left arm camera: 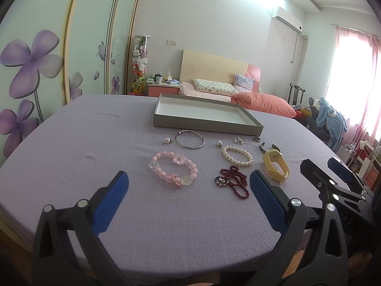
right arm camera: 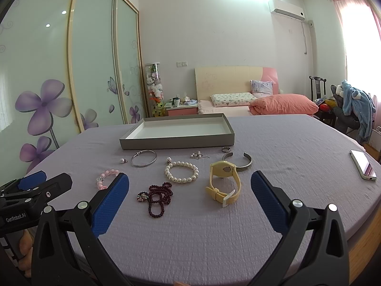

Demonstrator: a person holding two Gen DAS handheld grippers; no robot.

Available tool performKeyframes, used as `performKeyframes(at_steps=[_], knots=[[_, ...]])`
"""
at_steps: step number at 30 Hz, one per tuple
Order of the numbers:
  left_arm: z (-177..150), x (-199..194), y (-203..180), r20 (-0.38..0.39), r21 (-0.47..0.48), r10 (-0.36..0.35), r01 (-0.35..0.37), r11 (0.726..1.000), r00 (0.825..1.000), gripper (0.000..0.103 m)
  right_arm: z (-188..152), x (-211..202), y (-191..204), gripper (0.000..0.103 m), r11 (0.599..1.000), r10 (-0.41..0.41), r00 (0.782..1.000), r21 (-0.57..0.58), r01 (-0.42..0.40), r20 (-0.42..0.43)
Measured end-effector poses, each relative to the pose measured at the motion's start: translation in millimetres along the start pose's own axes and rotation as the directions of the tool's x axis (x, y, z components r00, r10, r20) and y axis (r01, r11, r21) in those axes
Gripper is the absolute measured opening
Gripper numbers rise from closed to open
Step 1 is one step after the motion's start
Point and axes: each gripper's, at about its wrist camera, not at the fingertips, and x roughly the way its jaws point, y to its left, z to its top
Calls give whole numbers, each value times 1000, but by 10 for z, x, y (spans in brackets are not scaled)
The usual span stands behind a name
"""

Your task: Organize jewelry

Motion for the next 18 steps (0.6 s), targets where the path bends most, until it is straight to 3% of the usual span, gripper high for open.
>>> performKeyframes(at_steps=[18], knots=[[-5, 0, 20, -6, -6, 1, -1, 1000, 1000, 101, 5, -7, 0, 102, 1000, 0, 1000, 2, 0, -2]])
